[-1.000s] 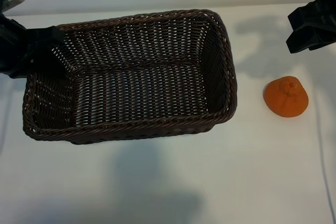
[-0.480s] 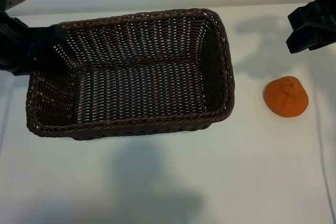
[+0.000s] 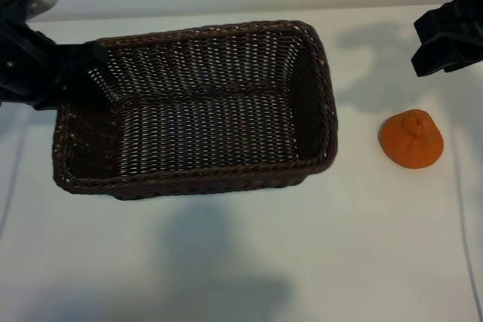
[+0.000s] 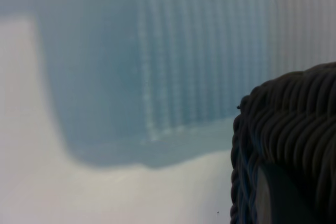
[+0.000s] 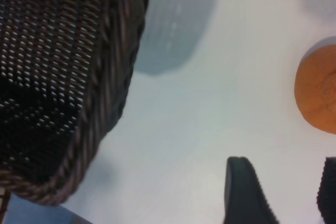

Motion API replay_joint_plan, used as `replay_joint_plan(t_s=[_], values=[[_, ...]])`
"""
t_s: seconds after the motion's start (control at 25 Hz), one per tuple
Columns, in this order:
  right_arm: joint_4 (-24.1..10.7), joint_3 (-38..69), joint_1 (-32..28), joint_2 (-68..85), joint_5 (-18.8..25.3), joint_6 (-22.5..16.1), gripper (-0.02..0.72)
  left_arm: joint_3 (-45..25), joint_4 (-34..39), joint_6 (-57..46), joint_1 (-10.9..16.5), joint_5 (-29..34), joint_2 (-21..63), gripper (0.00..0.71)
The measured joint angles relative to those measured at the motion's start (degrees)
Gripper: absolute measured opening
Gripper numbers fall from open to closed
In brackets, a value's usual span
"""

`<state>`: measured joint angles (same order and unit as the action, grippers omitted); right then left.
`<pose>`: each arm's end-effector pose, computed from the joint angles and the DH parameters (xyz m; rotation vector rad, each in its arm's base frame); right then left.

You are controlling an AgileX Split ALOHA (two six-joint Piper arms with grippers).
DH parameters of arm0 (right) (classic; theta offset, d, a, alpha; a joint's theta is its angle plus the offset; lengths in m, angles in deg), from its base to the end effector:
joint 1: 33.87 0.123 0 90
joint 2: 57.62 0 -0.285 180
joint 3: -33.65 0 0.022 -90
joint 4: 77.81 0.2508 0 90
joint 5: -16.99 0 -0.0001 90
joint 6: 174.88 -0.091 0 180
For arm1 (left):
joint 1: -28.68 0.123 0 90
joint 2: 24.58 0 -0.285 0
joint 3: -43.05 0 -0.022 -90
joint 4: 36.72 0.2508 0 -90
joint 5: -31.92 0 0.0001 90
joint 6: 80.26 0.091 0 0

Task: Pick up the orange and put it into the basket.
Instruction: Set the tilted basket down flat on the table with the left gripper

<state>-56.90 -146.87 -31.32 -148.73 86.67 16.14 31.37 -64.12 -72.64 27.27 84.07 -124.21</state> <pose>0.2856 0.0432 0.3473 -0.2309 2.7278 0.4674 0.3172 -0.0409 0.2536 -0.1174 2.7790 -0.5689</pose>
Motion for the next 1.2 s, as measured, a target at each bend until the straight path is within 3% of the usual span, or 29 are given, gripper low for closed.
replay_joint_plan(t_s=[0.36,0.88,1.2], values=[[0.93,0.00,0.00,0.00,0.00,0.00,0.362,0.09,-0.93,-0.21,-5.29,-3.34,-3.06,0.153],[0.93,0.00,0.00,0.00,0.00,0.00,0.362,8.71,-0.75,0.44,-5.54,-0.07,-8.00,0.153],[0.93,0.00,0.00,0.00,0.00,0.00,0.362,10.50,-0.70,0.87,-6.07,0.27,-11.14,0.153]])
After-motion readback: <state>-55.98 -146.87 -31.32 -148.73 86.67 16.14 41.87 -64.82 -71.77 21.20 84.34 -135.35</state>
